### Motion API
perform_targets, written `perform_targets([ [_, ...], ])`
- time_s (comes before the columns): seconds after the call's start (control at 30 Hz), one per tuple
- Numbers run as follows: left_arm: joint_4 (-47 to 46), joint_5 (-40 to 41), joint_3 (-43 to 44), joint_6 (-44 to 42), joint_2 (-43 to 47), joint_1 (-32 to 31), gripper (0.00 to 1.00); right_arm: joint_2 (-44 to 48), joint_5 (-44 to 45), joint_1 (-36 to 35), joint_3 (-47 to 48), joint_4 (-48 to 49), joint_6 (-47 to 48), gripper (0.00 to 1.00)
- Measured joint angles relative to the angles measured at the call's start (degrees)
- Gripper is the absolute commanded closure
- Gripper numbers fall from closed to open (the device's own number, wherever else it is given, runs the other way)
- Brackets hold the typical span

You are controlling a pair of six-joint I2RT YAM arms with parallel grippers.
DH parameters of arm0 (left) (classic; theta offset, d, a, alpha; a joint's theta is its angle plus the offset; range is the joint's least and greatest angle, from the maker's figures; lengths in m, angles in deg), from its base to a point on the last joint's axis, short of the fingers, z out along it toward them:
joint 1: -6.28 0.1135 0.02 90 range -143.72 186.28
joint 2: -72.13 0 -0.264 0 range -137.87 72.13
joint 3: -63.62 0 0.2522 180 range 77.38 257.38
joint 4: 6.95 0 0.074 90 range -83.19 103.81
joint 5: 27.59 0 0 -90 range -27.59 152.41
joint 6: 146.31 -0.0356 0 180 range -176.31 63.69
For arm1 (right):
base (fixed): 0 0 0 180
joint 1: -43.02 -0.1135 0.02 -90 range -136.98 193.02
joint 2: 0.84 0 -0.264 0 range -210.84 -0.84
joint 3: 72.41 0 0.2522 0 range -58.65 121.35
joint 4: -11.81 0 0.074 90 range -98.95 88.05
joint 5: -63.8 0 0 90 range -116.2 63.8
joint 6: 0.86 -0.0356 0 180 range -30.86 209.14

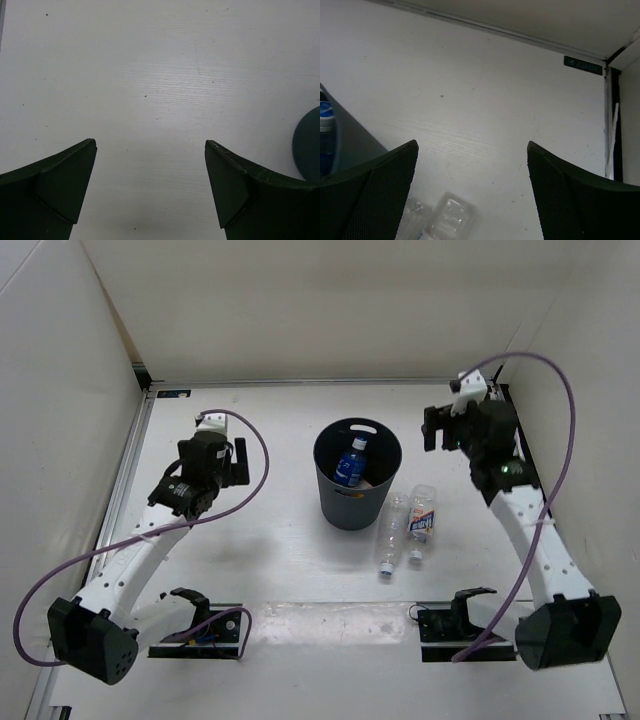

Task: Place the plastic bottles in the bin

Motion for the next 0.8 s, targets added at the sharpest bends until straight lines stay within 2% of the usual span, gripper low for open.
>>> perform_targets([
  [0.1,-0.2,0.2,-1.7,0.3,0.0,1.3,0.0,-7.0,-5.2,1.1,15.3,-17.7,-1.3,0.1],
  [0.17,-0.1,0.2,-2.5,0.4,0.0,1.8,0.0,-12.2,-12.3,3.8,21.7,-27.6,-1.9,0.1],
  [0.23,0.0,0.2,-2.9,0.4,0.0,2.5,0.0,-15.7,-19.8,8.6,22.1,-34.2,-2.8,0.1],
  [0.33,-0.2,-0.3,-3.0,0.4,0.0,3.4,0.0,-18.7,-24.3,16.9,18.6,-43.3,-5.0,0.1],
  [0.47,-0.2,-0.9,-3.1,0.4,0.0,4.3,0.0,-19.6,-25.5,19.7,16.2,-49.7,-7.0,0.1],
  [0.8,0.6,-2.0,-5.0,2.3,0.3,5.4,0.0,-20.5,-25.4,15.0,14.2,-52.0,-8.0,0.1],
])
